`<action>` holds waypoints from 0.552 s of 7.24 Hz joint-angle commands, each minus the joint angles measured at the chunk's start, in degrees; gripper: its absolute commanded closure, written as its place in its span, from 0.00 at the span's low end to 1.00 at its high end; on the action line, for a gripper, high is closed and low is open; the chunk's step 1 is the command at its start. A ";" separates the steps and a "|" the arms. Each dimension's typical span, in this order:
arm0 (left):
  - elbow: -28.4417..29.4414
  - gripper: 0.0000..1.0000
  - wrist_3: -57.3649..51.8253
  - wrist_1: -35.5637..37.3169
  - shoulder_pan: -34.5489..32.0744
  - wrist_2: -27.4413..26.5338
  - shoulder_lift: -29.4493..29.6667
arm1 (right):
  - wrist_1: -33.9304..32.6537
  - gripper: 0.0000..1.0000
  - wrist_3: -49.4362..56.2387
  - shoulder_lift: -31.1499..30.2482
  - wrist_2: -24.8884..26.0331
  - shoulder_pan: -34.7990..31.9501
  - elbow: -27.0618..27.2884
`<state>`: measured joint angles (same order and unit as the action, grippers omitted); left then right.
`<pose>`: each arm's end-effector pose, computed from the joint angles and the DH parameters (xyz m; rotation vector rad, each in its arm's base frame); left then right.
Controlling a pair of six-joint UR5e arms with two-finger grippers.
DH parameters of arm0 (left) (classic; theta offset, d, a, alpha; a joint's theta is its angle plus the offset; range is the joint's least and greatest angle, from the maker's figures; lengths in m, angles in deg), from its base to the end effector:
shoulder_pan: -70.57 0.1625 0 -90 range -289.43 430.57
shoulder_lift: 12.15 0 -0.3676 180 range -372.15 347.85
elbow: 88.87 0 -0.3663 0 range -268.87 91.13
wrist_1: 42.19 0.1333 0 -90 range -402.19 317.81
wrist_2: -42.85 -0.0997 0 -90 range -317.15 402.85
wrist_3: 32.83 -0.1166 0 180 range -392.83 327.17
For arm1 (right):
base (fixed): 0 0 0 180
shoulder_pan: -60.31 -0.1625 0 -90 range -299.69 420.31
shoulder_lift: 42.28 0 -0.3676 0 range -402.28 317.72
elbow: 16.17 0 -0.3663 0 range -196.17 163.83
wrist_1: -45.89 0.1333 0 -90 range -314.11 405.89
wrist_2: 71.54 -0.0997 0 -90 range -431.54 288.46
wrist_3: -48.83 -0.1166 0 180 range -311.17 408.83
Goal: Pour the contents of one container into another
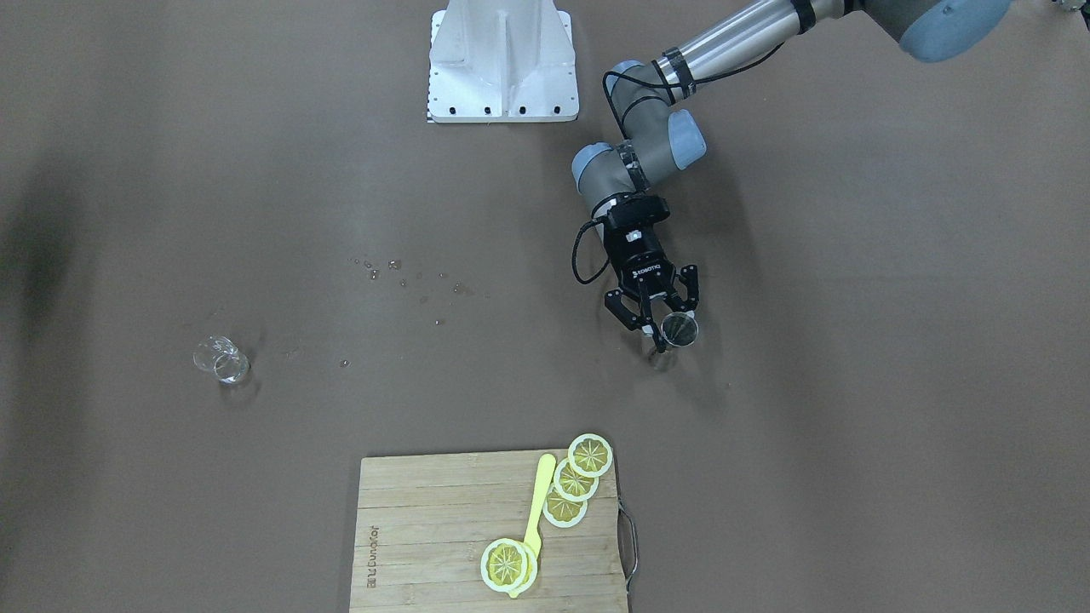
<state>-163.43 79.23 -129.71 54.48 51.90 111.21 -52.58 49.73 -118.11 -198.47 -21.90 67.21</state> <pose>0.5573 -0.4193 0.3480 1.4280 0.3038 -0.7369 -0.0121 -0.5548 0.5656 -0.0542 -0.6430 -0.1412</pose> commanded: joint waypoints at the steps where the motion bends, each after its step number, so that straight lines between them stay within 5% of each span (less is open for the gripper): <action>1: -0.23 0.53 0.00 0.07 0.09 0.00 -0.23 | 2.20 0.00 0.60 -12.79 -0.69 -1.46 12.01; 2: -0.14 0.49 -0.09 0.07 0.10 -0.09 -0.14 | 4.66 0.00 0.60 -16.60 -0.95 -1.90 14.59; 3: -0.14 0.02 -0.09 0.07 0.10 -0.70 -0.14 | 4.86 0.00 0.25 -17.07 -0.95 -1.90 14.88; 4: -0.14 0.01 0.09 0.07 0.10 -1.49 -0.14 | 4.86 0.00 0.08 -16.47 -1.64 -1.90 14.62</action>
<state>-163.59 79.19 -129.64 54.57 51.22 111.05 -48.14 50.04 -134.12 -199.55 -23.73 81.34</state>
